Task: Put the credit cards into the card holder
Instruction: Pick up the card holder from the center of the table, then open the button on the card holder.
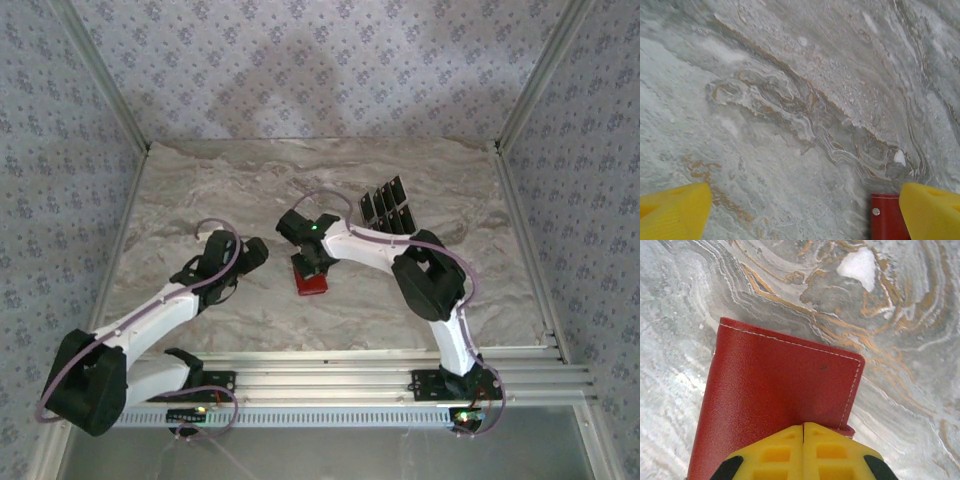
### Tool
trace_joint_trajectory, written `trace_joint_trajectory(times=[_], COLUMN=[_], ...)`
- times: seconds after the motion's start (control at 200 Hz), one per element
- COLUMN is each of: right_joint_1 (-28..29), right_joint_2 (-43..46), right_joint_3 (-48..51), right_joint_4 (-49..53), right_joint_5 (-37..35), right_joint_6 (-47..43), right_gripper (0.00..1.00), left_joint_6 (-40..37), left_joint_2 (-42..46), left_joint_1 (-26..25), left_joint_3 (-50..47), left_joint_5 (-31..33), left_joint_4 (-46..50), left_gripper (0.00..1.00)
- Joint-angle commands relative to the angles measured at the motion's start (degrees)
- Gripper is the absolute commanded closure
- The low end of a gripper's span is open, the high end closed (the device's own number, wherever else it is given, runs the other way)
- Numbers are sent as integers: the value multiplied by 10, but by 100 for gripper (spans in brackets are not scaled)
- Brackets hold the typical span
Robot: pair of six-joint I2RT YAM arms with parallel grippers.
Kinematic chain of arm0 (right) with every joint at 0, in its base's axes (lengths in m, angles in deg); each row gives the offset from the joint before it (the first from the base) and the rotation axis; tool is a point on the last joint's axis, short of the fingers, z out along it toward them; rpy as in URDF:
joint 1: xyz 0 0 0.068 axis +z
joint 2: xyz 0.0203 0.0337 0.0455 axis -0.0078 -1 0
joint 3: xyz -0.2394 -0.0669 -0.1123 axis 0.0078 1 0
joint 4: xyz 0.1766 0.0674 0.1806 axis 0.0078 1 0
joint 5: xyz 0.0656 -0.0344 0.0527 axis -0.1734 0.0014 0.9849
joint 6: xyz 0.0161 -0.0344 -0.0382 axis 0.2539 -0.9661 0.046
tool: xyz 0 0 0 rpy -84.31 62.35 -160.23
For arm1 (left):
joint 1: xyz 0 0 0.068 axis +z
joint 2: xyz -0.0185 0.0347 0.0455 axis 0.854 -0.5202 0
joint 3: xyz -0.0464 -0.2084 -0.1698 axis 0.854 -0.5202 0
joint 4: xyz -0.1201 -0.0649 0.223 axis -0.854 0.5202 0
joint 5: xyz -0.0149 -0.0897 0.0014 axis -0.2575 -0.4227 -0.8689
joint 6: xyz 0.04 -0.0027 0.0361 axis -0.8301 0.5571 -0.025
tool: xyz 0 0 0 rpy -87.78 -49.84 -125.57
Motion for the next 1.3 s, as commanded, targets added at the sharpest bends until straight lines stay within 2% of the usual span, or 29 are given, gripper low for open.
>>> trace_joint_trajectory(times=[0.0, 0.215, 0.46, 0.76, 1.094, 1.299], right_joint_1=[-6, -5, -3, 0, 1, 0], right_joint_2=[49, 70, 74, 78, 72, 70], right_joint_3=[10, 10, 8, 7, 13, 24], right_joint_4=[-14, -22, -28, -38, -43, -52], right_joint_5=[30, 39, 48, 48, 56, 60], right_joint_6=[17, 25, 27, 27, 28, 39], right_gripper=[100, 100, 100, 100, 100, 100], left_joint_6=[-9, 0, 22, 58, 87, 105], left_joint_2=[-24, -71, -120, -165, -215, -242], left_joint_1=[2, -6, -26, -47, -75, -89], left_joint_3=[22, 49, 70, 70, 78, 69], left_joint_5=[-43, -83, -96, -104, -116, -118], left_joint_4=[-26, -57, -88, -137, -200, -241], left_gripper=[3, 4, 5, 11, 30, 52])
